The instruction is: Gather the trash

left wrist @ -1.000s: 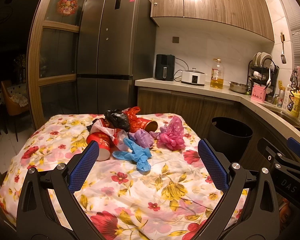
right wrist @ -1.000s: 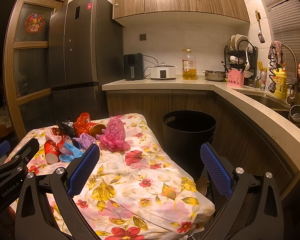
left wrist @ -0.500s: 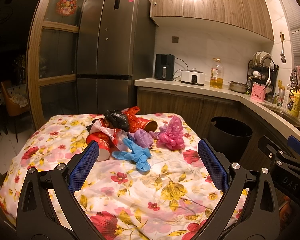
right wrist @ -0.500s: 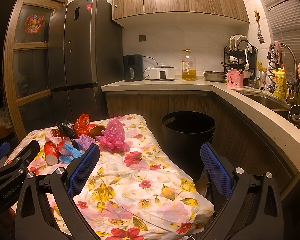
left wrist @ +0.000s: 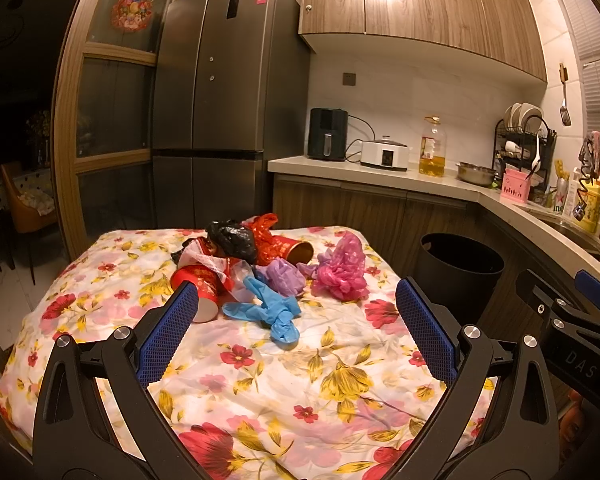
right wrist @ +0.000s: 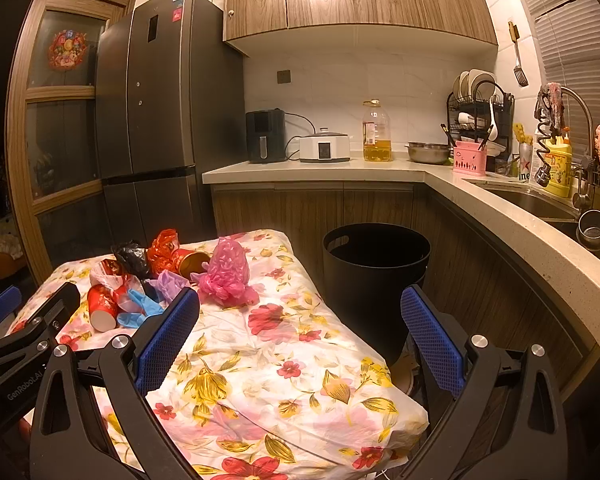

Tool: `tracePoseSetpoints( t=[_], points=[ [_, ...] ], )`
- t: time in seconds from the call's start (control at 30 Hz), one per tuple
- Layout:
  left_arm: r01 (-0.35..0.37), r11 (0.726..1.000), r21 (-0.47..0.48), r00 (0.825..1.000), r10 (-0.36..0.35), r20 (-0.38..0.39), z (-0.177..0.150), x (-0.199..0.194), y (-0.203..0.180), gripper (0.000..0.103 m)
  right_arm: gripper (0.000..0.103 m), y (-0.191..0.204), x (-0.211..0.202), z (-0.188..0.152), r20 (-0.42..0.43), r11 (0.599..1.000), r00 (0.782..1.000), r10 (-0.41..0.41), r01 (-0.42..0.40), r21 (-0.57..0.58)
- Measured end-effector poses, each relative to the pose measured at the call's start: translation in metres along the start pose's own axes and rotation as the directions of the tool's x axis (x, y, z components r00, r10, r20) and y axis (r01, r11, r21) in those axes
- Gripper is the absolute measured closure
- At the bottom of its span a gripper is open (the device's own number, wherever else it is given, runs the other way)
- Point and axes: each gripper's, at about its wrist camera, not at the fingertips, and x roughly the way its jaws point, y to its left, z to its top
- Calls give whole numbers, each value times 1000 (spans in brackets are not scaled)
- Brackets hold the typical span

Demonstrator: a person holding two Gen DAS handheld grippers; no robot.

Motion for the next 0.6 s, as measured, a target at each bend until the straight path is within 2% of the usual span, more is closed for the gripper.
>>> tracePoseSetpoints(
  t=[0.47,0.6],
  points=[
    [-5,1000,0,1000,5,7,3,3,-1,6,5,-3,3,-1,-1,1000,1000,1,-1,6],
    [10,1000,-14,1000,-10,16,-6,5,4,6,5,-3,14,-2,-10,1000,1000,15,-15,11]
  ],
)
